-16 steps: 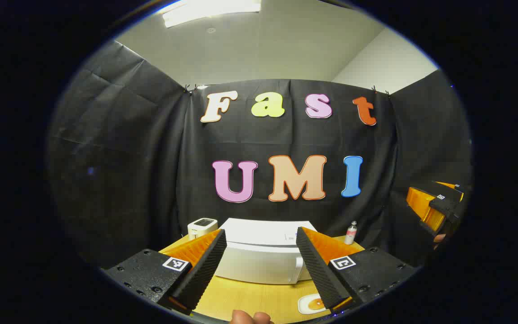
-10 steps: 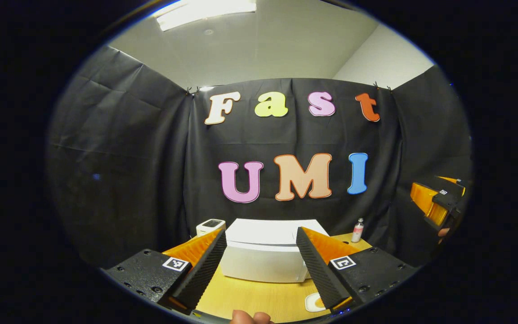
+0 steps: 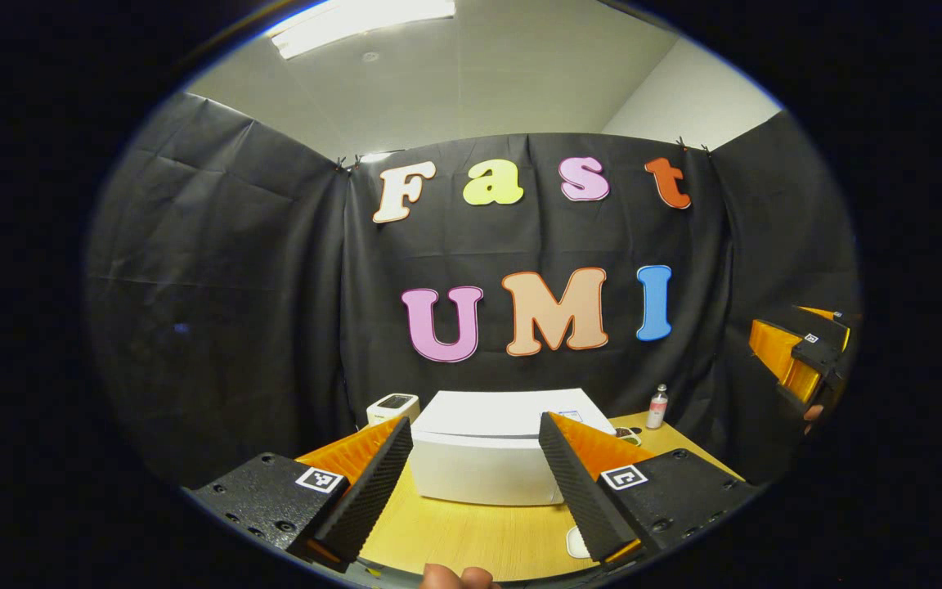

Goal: Open the microwave oven with the left hand, put the food in, and close the microwave oven.

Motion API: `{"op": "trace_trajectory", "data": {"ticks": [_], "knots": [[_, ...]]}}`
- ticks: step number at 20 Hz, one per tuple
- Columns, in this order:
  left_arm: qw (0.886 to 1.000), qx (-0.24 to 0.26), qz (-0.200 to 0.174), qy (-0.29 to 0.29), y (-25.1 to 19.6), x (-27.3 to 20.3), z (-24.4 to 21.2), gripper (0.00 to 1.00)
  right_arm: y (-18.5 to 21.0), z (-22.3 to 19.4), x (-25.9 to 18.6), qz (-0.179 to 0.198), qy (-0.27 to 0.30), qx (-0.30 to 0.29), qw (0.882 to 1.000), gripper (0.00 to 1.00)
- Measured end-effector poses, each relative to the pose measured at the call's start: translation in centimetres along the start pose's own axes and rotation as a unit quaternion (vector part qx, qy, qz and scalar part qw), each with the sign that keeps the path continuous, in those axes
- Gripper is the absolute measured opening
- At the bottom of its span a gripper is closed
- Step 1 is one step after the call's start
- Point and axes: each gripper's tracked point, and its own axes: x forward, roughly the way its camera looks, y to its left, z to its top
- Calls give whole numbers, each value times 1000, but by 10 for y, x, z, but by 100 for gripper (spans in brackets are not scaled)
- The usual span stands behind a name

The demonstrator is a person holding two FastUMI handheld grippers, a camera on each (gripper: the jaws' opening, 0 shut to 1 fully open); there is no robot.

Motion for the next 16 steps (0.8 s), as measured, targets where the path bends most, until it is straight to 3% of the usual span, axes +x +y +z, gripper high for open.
{"op": "trace_trajectory", "data": {"ticks": [16], "knots": [[1000,-2,-15,27,-9,1,-13,100,-11,-5,-2,5,7,-15,1000,96]]}}
